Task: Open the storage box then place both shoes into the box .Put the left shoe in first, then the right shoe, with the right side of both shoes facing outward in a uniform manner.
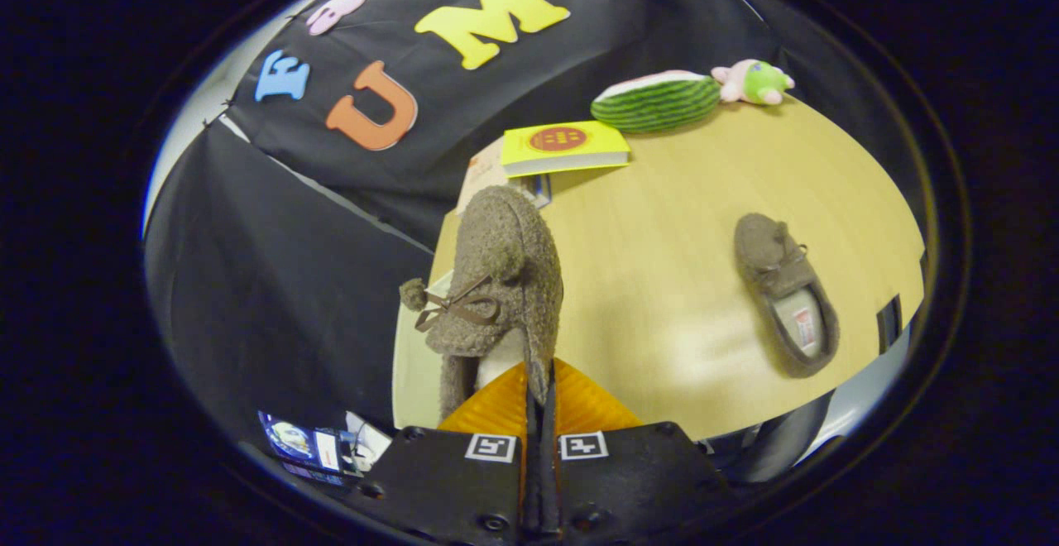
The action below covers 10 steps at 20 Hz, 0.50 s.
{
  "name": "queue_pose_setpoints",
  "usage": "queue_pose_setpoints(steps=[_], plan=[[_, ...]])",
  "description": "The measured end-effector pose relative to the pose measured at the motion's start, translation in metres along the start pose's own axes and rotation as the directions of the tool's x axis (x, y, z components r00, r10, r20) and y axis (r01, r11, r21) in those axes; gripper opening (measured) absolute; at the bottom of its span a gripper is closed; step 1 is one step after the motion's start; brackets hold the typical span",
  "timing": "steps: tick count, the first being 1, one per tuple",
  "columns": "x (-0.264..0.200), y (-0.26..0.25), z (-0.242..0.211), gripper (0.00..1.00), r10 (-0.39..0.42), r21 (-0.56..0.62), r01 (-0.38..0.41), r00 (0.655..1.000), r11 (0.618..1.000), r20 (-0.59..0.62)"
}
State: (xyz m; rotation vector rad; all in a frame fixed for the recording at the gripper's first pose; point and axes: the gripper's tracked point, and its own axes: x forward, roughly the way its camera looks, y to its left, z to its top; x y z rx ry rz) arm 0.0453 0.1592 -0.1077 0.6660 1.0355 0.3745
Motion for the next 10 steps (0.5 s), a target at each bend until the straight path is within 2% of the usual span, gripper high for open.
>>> queue_pose_setpoints(steps=[2, 6, 10], plan=[[0.009, 0.04, -0.001, 0.06, 0.051, -0.009, -0.051, 0.999, 0.999, -0.011], [0.04, 0.102, -0.012, 0.06, 0.104, -0.003, -0.105, 0.994, 0.995, -0.033], [0.088, 0.122, -0.036, 0.06, 0.079, 0.02, -0.078, 0.993, 0.997, -0.084]])
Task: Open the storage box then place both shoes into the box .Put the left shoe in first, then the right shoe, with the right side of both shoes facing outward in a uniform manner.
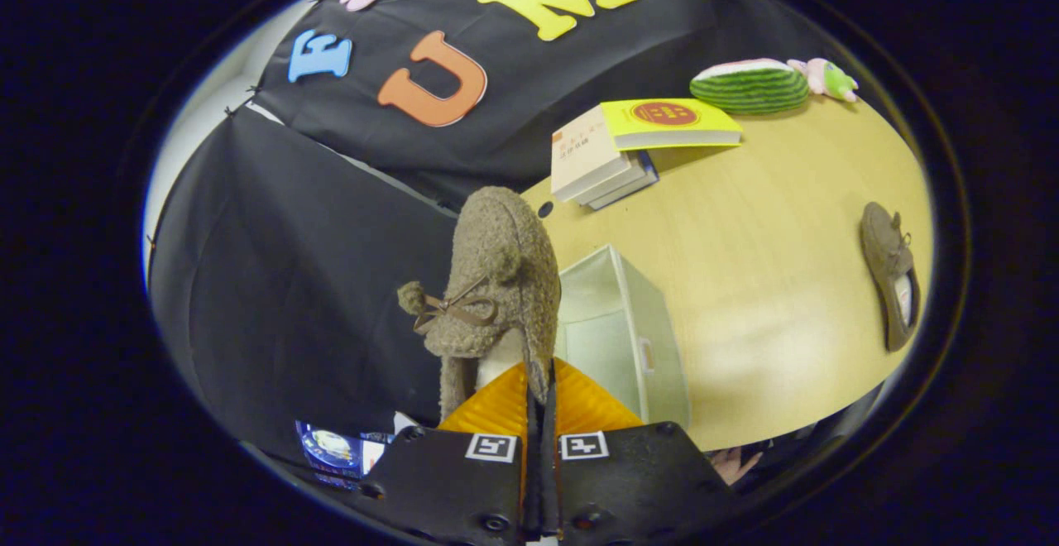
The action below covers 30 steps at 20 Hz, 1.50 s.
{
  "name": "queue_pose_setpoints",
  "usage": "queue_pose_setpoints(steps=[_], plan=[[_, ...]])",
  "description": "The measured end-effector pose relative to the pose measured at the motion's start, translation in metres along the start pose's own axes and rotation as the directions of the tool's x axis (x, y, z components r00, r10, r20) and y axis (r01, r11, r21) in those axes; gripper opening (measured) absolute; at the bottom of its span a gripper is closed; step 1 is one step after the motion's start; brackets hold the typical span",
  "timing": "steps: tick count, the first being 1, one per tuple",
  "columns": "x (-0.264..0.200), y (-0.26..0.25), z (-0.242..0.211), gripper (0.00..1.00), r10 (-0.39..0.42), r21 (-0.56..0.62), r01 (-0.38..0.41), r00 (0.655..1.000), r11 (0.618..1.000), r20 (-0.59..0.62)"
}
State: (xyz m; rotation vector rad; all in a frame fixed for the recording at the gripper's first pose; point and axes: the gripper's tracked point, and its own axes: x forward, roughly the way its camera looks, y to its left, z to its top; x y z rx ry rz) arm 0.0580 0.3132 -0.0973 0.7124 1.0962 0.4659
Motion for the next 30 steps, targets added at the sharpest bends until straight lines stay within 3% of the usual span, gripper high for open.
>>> queue_pose_setpoints(steps=[5, 11, 14, 16, 17, 22, 27, 30], plan=[[0.058, -0.011, -0.044, 0.06, -0.097, 0.024, 0.1, 0.989, 0.995, -0.115], [0.095, -0.001, -0.071, 0.06, -0.088, 0.086, 0.103, 0.983, 0.991, -0.162], [0.108, -0.011, -0.084, 0.07, -0.139, 0.091, 0.16, 0.969, 0.983, -0.206], [0.114, -0.01, -0.088, 0.13, -0.119, 0.087, 0.143, 0.963, 0.986, -0.241], [0.115, -0.011, -0.083, 0.28, -0.118, 0.072, 0.139, 0.964, 0.988, -0.238], [0.106, 0.01, -0.085, 0.56, -0.066, -0.036, 0.059, 0.97, 0.998, -0.234], [0.086, 0.011, -0.079, 0.7, -0.113, -0.263, 0.065, 0.979, 0.963, -0.171], [0.067, 0.01, -0.056, 0.75, -0.141, -0.326, 0.108, 0.987, 0.939, -0.08]])
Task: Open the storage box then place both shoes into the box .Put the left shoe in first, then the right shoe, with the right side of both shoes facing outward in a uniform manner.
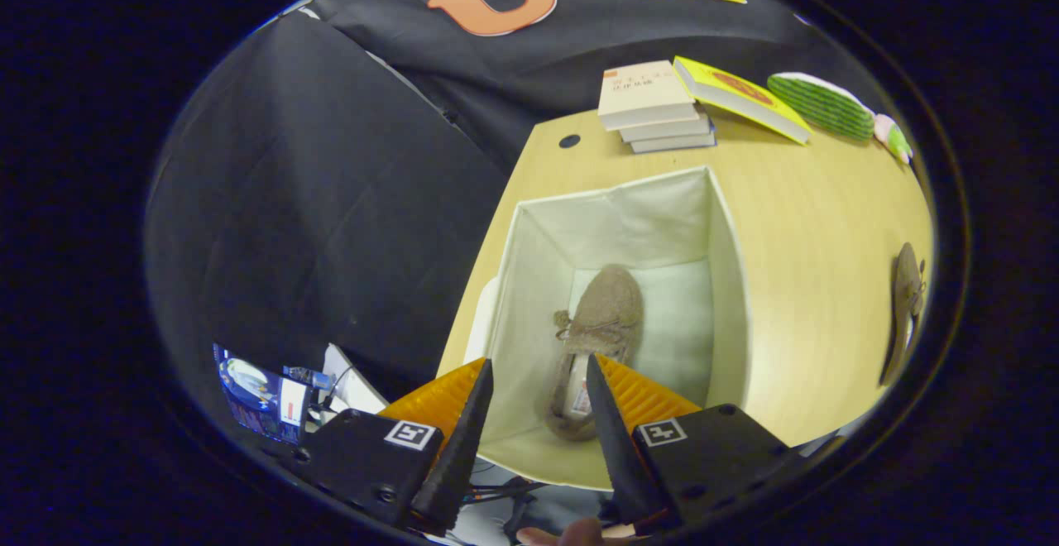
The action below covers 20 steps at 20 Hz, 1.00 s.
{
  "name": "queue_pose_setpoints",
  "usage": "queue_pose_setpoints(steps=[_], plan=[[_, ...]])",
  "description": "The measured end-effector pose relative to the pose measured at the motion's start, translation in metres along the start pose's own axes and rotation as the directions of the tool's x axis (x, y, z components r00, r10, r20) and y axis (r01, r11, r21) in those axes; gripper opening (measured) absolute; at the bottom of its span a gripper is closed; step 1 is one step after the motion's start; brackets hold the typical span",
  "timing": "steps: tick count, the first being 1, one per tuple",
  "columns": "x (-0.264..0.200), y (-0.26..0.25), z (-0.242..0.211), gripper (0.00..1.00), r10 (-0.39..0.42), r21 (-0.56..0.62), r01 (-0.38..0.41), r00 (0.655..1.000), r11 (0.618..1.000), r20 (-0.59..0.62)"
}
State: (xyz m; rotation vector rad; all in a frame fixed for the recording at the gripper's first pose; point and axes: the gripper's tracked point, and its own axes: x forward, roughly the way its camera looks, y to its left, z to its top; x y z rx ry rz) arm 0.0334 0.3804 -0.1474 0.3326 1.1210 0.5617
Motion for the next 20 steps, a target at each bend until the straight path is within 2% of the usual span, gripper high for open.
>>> queue_pose_setpoints(steps=[5, 7, 10, 15, 17, 20], plan=[[-0.047, -0.027, 0.03, 0.76, -0.074, -0.049, 0.079, 0.992, 0.996, 0.104], [-0.068, -0.05, 0.041, 0.76, -0.111, -0.093, 0.125, 0.983, 0.988, 0.147], [-0.103, -0.097, 0.06, 0.77, -0.19, -0.098, 0.214, 0.959, 0.972, 0.212], [-0.159, -0.185, 0.053, 0.77, -0.265, -0.04, 0.282, 0.933, 0.958, 0.244], [-0.171, -0.234, 0.035, 0.81, -0.318, -0.015, 0.329, 0.922, 0.944, 0.22], [-0.199, -0.308, 0.013, 0.82, -0.401, 0.032, 0.402, 0.896, 0.915, 0.192]])
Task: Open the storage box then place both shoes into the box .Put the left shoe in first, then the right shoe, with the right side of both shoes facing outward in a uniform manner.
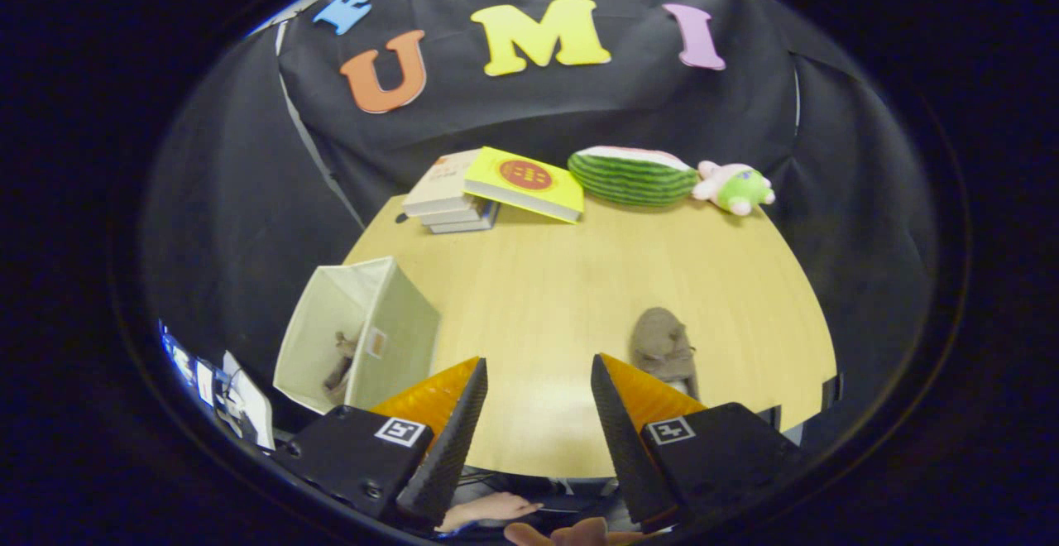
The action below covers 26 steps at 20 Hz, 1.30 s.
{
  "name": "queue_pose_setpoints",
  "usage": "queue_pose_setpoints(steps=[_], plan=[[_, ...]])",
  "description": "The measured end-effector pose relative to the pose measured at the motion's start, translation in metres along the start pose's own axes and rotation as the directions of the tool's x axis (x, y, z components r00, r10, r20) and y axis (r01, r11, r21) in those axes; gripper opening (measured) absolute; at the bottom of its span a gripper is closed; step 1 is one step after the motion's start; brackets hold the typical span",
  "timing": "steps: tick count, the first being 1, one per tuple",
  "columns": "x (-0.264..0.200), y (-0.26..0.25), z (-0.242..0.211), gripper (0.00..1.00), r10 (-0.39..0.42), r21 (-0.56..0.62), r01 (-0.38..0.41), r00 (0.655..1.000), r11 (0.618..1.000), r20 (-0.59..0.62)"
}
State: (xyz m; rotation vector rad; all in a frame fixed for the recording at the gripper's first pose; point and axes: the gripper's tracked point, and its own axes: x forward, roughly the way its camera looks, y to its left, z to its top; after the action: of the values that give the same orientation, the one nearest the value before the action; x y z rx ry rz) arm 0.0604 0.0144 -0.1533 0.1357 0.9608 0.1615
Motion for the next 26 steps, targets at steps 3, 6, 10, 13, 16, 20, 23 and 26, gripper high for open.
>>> queue_pose_setpoints(steps=[3, 6, 10, 13, 16, 20, 23, 26], plan=[[-0.008, -0.091, -0.032, 0.83, -0.142, -0.033, 0.14, 0.989, 0.99, -0.047], [-0.004, -0.136, -0.063, 0.83, -0.138, 0.011, 0.141, 0.982, 0.99, -0.132], [0.013, -0.159, -0.088, 0.83, -0.06, 0.054, 0.073, 0.976, 0.996, -0.21], [0.027, -0.155, -0.087, 0.83, 0.011, 0.079, 0.007, 0.974, 0.997, -0.226], [0.043, -0.151, -0.09, 0.83, 0.049, 0.072, -0.032, 0.964, 0.997, -0.26], [0.067, -0.143, -0.097, 0.82, 0.097, 0.105, -0.066, 0.941, 0.992, -0.325], [0.083, -0.141, -0.096, 0.77, 0.123, 0.148, -0.074, 0.926, 0.986, -0.357], [0.097, -0.141, -0.098, 0.62, 0.149, 0.208, -0.074, 0.916, 0.975, -0.372]])
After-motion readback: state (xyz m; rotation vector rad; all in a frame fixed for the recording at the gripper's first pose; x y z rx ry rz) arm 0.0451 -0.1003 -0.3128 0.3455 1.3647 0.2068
